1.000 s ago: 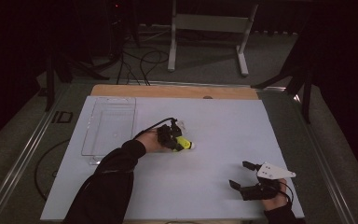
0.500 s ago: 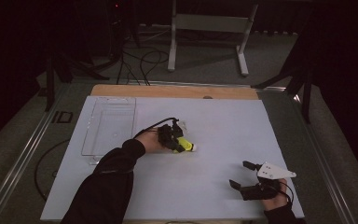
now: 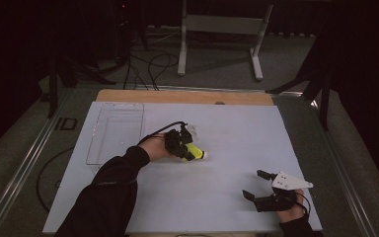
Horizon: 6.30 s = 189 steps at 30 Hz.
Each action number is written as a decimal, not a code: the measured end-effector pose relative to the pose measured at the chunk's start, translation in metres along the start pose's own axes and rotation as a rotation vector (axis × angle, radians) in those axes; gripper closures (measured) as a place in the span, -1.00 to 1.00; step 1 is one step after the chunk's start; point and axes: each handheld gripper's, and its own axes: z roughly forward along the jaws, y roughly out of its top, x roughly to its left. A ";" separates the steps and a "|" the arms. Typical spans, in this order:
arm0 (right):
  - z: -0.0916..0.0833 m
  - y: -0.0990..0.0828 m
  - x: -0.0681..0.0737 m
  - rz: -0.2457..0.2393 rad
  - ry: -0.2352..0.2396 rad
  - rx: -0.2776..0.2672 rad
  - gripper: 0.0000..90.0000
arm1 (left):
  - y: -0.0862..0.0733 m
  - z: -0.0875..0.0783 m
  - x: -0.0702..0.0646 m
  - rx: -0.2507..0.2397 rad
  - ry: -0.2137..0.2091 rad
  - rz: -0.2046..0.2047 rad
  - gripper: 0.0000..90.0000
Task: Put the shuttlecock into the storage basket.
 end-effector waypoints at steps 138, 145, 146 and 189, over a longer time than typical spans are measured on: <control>0.005 0.004 0.004 -0.008 0.006 -0.002 -0.80 | -0.147 -0.090 0.016 -0.227 0.526 -0.795 1.00; 0.004 0.004 0.004 -0.006 0.004 -0.003 -0.80 | -0.146 -0.085 0.019 -0.195 0.521 -0.795 1.00; 0.004 0.003 0.004 -0.006 0.004 -0.003 -0.80 | -0.146 -0.085 0.019 -0.191 0.517 -0.795 0.99; 0.005 0.003 0.003 -0.005 0.001 0.007 -0.80 | -0.137 -0.106 0.011 -0.209 0.590 -0.857 -1.00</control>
